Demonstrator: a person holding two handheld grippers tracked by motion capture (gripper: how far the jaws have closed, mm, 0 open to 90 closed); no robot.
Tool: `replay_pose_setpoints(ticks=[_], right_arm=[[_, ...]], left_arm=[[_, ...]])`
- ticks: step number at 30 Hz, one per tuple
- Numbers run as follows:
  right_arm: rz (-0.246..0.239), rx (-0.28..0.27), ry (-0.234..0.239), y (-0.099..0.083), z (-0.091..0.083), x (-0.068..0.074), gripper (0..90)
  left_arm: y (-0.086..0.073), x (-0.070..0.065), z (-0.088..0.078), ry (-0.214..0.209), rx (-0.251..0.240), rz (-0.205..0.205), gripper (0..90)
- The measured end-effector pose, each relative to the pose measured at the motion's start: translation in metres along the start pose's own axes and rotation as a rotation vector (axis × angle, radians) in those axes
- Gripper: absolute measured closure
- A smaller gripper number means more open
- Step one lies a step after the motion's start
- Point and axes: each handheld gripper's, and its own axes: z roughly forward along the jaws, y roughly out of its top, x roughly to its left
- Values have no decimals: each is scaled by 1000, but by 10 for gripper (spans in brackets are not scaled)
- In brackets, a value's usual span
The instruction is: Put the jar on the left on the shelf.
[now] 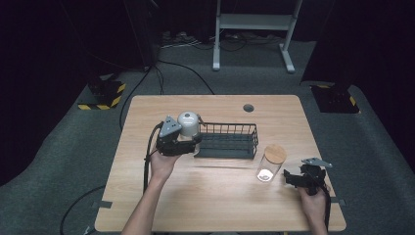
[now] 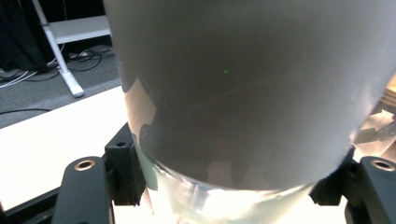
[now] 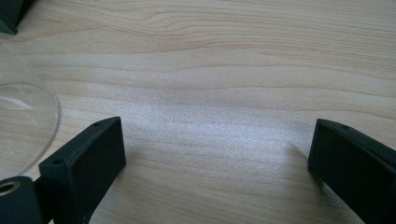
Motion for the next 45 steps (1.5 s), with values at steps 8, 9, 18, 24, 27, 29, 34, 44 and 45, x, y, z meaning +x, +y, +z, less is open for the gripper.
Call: replay_pose_setpoints(ticks=[8, 9, 18, 24, 27, 29, 34, 44, 45], right_arm=[[0, 0, 0, 0, 0, 0, 35], [0, 0, 0, 0, 0, 0, 35], [0, 0, 0, 0, 0, 0, 35], [0, 0, 0, 0, 0, 0, 35], [0, 0, 0, 0, 0, 0, 35], [0, 0, 0, 0, 0, 0, 35], [0, 0, -1, 0, 0, 0, 35], [0, 0, -1, 0, 0, 0, 35], [0, 0, -1, 0, 0, 0, 35]], left_arm=[[8, 2, 17, -11, 8, 5, 299], [9, 2, 19, -11, 7, 6, 299], [15, 7, 37, -9, 4, -6, 299], [17, 10, 50, -8, 6, -6, 299], [16, 11, 56, -9, 8, -13, 299], [14, 12, 60, -5, 11, -18, 299], [15, 14, 66, 9, 9, -23, 299], [19, 12, 80, 12, 15, -9, 299], [19, 12, 82, 11, 19, -9, 299]])
